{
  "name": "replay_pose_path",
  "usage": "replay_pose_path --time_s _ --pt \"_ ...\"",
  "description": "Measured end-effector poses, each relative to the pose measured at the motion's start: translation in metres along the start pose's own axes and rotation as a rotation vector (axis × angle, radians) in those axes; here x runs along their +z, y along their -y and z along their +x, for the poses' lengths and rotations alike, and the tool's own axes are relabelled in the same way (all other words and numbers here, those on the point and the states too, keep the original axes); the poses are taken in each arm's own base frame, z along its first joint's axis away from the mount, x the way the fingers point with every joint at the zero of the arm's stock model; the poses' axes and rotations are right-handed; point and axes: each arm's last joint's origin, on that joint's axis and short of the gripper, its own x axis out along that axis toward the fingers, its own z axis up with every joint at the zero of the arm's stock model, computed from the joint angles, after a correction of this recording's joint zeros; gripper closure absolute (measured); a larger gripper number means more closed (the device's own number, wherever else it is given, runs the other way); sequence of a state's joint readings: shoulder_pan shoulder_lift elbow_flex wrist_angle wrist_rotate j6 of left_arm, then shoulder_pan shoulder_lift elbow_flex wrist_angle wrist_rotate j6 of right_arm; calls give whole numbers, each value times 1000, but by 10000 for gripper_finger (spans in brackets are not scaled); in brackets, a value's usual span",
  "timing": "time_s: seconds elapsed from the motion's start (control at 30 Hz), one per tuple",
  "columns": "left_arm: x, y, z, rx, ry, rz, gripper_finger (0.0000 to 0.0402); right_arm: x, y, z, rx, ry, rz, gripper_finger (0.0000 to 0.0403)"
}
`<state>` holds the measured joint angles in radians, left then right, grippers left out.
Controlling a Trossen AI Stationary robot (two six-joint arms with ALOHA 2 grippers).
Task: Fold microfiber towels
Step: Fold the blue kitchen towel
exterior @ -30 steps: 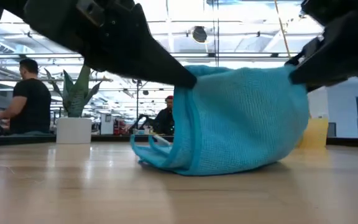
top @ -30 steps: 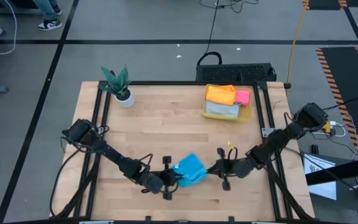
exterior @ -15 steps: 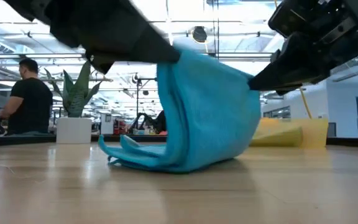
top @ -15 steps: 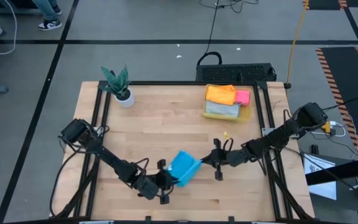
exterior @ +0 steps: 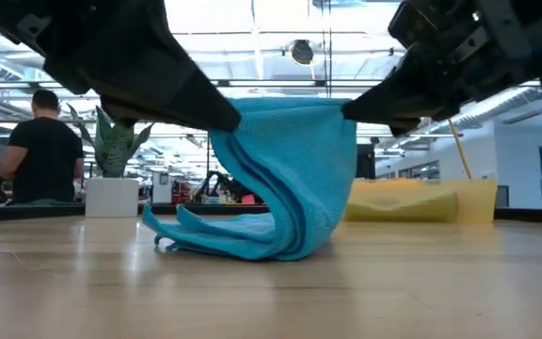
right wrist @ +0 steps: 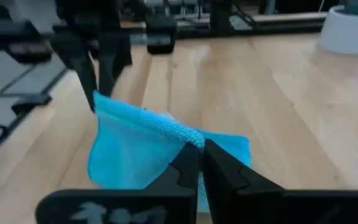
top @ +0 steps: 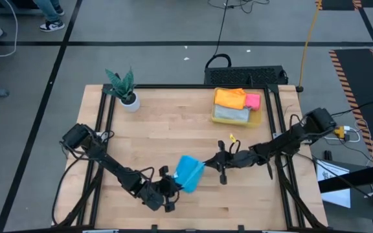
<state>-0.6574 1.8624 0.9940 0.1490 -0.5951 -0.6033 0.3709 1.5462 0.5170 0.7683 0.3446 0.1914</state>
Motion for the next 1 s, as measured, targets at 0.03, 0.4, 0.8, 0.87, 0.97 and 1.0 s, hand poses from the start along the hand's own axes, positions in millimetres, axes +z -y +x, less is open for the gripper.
replay_pose_path --time_s 0.03,0.4,0.8,0.87,0.97,1.0 --pt "-2 -1 0 9 -13 -9 380 1 2 2 -5 9 1 399" --pt "-23 -13 -5 129 -193 -76 389 -1 27 36 -49 -34 8 399" --pt "-23 -35 0 287 -218 -64 395 6 32 67 -35 -35 -2 399" --pt "-22 -45 5 322 -226 -80 398 7 35 72 -45 -33 2 399" --pt "-21 -55 12 319 -205 -92 394 4 44 77 -76 -46 20 399" --pt "-21 -57 14 306 -194 -86 392 3 48 78 -88 -57 31 399"
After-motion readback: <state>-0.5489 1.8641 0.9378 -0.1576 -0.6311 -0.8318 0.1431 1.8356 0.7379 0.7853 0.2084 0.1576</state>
